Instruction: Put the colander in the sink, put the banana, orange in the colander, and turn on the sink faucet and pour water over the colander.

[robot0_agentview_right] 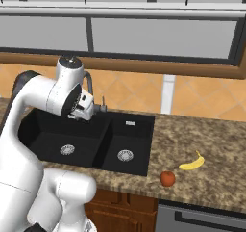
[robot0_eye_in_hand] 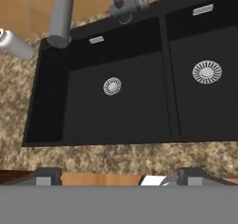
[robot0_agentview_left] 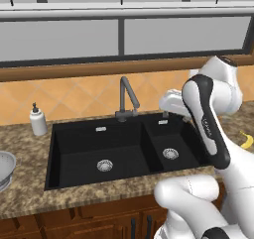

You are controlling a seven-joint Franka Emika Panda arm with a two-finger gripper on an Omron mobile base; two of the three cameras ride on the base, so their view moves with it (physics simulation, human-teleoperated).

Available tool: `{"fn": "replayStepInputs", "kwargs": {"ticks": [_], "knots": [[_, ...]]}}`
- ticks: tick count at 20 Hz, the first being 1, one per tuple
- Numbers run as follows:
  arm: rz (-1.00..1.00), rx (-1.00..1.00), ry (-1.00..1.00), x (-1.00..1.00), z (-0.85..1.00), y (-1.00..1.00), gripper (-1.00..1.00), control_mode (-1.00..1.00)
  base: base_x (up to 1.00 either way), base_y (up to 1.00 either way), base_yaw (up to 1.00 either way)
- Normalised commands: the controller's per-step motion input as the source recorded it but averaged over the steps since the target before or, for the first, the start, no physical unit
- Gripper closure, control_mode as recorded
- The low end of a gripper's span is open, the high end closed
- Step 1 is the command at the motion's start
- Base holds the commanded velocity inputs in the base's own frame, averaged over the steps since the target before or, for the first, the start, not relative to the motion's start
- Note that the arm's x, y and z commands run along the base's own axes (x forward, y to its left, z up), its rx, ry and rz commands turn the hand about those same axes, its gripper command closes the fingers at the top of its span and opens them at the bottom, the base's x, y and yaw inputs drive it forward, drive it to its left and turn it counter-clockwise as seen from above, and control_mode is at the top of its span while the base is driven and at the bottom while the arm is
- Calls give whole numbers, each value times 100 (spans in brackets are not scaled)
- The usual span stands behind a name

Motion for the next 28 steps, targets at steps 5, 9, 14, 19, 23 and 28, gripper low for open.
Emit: {"fn": "replayStepInputs", "kwargs": {"ticks": [5, 9, 14, 19, 23, 28], "knots": [[-14, 2, 0, -53, -21, 60, -100, -100, 0, 0, 0], [-1, 0, 0, -23, -11, 84, -100, -100, 0, 0, 0], [10, 0, 0, -1, -7, 95, -100, -100, 0, 0, 0], [10, 0, 0, 0, -12, 99, -100, -100, 0, 0, 0], [5, 0, 0, 0, -13, 100, -100, -100, 0, 0, 0], [0, 0, 0, 4, -15, 100, -100, -100, 0, 0, 0]]}}
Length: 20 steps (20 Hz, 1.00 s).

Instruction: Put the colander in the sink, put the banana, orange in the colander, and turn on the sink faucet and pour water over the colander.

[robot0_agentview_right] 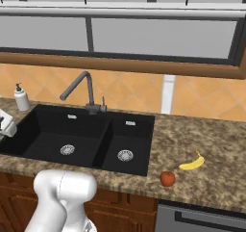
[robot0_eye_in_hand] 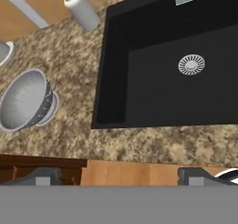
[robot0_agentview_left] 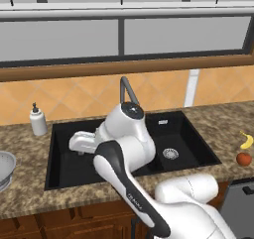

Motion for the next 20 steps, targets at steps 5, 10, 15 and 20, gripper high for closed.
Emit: {"fn": "replayStepInputs", "kwargs": {"ticks": [5, 10, 15, 20], "knots": [[0, 3, 23, 14, -8, 97, -100, -100, 0, 0, 0], [0, 2, 16, 16, -12, 94, -100, -100, 0, 0, 0], [0, -1, 2, 16, -13, 93, -100, -100, 0, 0, 0], [-7, 0, 10, 18, -28, 77, -100, -100, 0, 0, 0]]}}
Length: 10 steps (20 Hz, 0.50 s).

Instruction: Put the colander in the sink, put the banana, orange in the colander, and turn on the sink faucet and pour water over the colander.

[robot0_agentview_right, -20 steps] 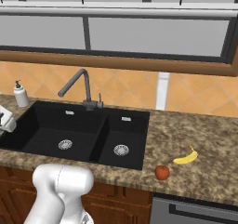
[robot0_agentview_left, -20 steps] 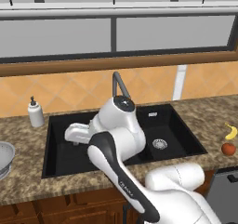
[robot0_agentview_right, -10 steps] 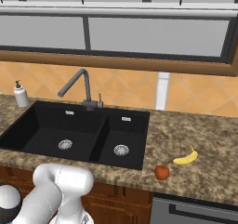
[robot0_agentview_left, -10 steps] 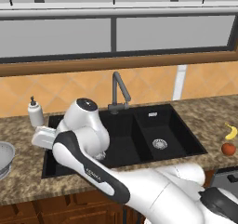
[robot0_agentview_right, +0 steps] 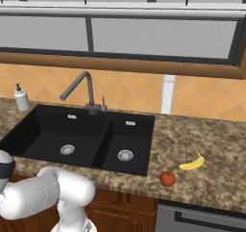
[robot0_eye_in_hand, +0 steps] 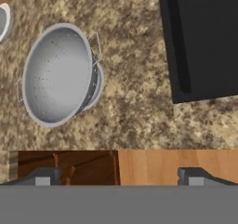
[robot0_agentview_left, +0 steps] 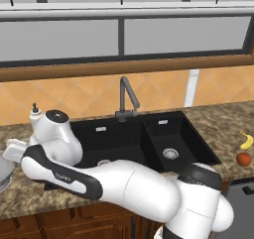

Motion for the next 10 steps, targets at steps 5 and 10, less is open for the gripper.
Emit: {"fn": "replayStepInputs", "kwargs": {"ticks": [5, 10], "knots": [[-15, 0, 6, 21, -36, 44, -100, -100, 0, 0, 0], [-15, 0, 5, 25, -29, 34, -100, -100, 0, 0, 0]]}}
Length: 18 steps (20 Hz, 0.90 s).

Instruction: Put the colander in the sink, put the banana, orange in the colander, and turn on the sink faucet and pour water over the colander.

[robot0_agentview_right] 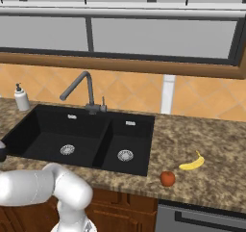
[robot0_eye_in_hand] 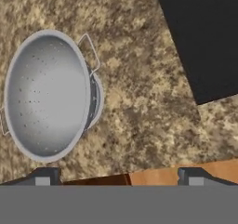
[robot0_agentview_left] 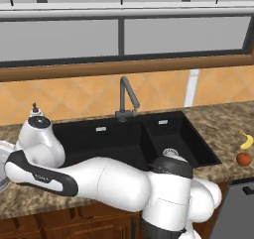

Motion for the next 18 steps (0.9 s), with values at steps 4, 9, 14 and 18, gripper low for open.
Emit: {"fn": "replayStepInputs", "kwargs": {"ticks": [4, 9, 14, 18], "knots": [[-9, -1, 2, 26, -28, 28, -100, -100, 0, 0, 0], [-4, -2, 5, 30, -27, 15, -100, -100, 0, 0, 0], [0, 0, 11, 34, -30, 16, -100, -100, 0, 0, 0], [0, 0, 5, 31, -29, 20, -100, -100, 0, 0, 0]]}}
